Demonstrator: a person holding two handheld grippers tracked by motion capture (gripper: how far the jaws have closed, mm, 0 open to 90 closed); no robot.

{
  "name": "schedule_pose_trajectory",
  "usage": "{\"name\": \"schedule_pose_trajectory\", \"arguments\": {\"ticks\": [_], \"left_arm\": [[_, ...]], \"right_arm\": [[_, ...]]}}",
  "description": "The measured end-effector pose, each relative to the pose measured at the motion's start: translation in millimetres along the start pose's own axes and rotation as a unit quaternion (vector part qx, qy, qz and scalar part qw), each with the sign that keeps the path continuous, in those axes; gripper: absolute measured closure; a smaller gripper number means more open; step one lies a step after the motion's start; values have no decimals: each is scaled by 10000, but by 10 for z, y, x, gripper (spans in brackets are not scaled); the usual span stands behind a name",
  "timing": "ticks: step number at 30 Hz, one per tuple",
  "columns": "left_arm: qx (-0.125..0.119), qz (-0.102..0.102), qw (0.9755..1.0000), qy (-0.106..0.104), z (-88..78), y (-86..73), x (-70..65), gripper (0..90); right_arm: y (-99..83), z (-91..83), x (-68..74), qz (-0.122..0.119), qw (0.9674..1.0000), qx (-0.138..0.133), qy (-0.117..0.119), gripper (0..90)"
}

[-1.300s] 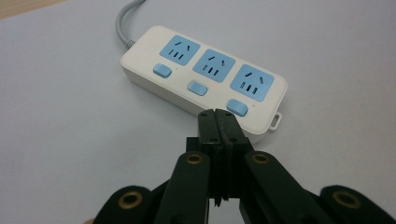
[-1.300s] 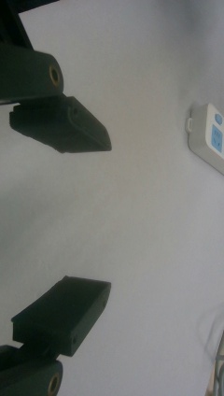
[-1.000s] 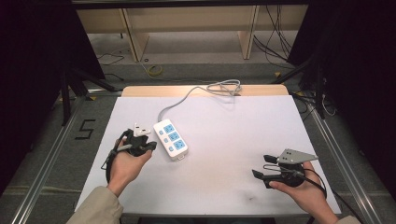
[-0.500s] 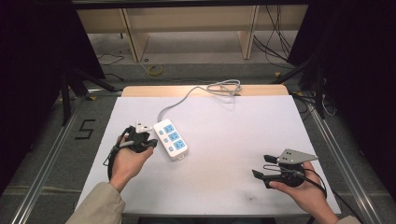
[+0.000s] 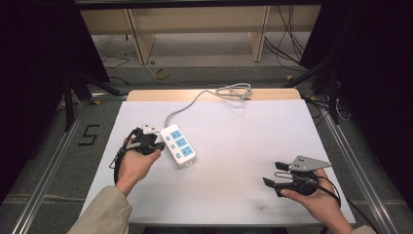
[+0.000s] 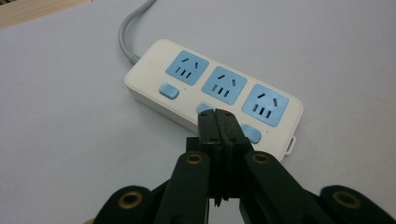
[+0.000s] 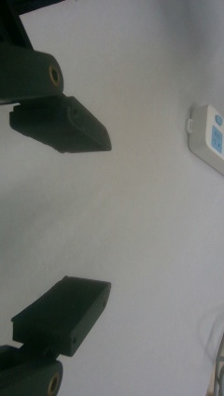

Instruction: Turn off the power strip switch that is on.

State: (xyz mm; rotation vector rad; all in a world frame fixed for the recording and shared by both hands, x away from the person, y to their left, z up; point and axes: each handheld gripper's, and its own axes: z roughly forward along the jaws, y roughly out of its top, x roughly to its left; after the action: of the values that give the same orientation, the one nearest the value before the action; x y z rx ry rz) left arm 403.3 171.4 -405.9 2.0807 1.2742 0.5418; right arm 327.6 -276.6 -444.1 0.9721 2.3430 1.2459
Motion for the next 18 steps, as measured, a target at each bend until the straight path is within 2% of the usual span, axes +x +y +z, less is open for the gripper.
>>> {"name": "schedule_pose_trajectory", "arguments": {"ticks": [18], "left_arm": [[172, 42, 9998, 21, 127, 84, 8, 899]], "right_arm": [[-1, 2, -3, 18, 10000, -5, 12, 275]]}}
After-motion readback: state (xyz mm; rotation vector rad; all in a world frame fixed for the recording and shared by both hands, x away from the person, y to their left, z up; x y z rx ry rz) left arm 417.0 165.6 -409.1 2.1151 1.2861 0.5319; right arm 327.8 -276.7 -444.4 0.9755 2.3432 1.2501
